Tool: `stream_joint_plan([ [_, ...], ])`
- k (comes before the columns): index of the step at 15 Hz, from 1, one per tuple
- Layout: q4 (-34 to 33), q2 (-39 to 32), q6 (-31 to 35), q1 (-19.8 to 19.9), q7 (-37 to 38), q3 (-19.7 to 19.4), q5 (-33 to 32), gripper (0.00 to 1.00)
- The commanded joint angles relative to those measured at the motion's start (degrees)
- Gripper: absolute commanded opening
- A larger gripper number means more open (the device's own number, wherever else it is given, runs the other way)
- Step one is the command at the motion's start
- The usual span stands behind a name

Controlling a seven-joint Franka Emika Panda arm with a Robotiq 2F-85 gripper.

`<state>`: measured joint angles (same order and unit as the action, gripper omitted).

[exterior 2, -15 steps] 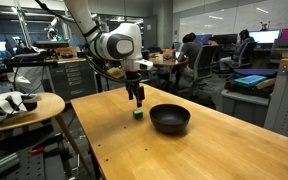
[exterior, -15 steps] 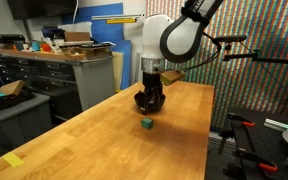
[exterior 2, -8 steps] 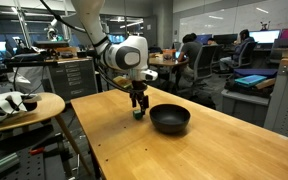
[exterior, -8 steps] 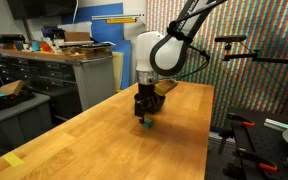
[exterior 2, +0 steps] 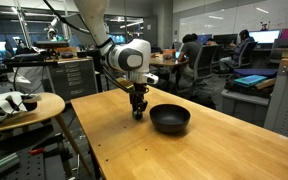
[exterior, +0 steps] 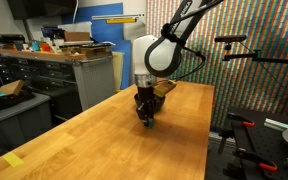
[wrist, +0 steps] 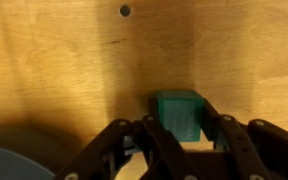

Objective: Put the green cube in the bowl

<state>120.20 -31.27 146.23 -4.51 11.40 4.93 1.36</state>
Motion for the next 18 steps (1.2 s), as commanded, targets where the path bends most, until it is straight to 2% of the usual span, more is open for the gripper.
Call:
stream_joint_plan([
  [1,-0.98,1.0,-3.08,-0.15,-2.08,0.31,2.12,0.17],
  [12,0.17,12.21,-2.68,-1.38,-0.61,-1.0,0.53,0.17],
  [18,0.15,15.77,-0.75,0.25,1.25,-5.1,-0.28,0.17],
])
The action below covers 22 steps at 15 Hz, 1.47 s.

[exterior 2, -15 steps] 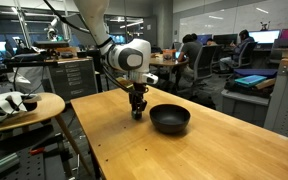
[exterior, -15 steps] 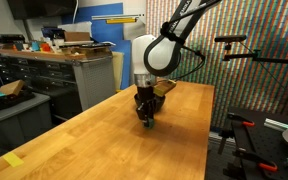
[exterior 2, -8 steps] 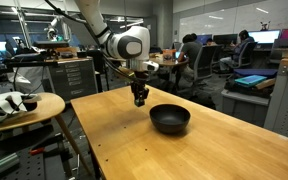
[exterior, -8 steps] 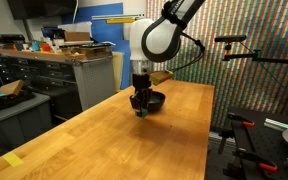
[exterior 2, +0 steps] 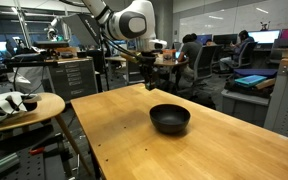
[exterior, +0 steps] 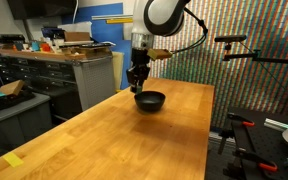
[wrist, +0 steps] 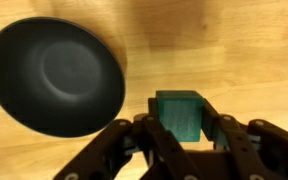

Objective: Put the green cube in the bowl

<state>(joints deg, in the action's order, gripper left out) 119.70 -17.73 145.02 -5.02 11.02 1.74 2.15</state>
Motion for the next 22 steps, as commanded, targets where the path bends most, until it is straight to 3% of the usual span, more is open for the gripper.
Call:
stream_joint_plan([
  [1,0.45,2.24,0.52,1.11,1.76,-2.56,-1.06,0.17],
  [7,-2.07,-2.02,0.11,4.15,1.13,-5.4,-0.28,0.17],
  [17,-8.85,-14.58,0.77,7.62,-0.19,-4.74,4.24,0.17],
  [18,-9.48,-15.09,0.72,7.62,-0.2,-4.82,4.21,0.25],
  [19,-9.89,-15.33,0.67,7.65,-0.19,-4.82,4.22,0.67],
  [20,-9.96,-15.25,0.62,7.63,-0.16,-4.84,4.17,0.68],
  [22,-9.4,-14.47,0.61,7.58,-0.23,-4.76,4.15,0.81],
])
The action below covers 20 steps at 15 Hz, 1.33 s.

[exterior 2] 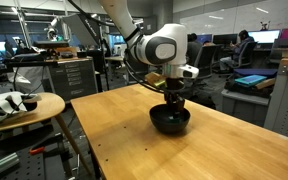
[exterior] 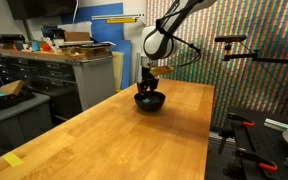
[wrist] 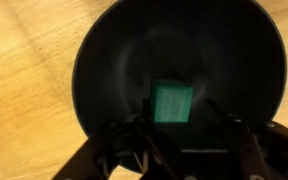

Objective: Put the green cube in the bowl

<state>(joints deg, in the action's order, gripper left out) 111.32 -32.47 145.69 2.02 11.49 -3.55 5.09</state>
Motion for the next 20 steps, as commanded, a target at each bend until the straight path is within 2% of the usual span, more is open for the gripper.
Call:
stream_joint_plan([
  [1,-0.5,0.83,0.12,0.47,-0.57,0.54,1.29,0.91],
  [3,1.2,2.71,0.31,0.28,-0.4,0.67,1.43,1.0],
  [9,3.91,10.22,-3.38,-1.15,0.09,0.97,0.38,1.0],
  [12,2.3,13.41,-8.52,-2.07,-0.22,0.96,-0.9,1.0],
  [13,1.64,9.85,-5.18,-1.66,0.0,0.87,-0.11,1.0],
  [15,1.6,11.96,-7.33,-2.01,0.03,0.98,-0.29,1.0],
  [20,1.86,12.4,-7.74,-2.05,0.03,0.99,-0.32,1.0],
])
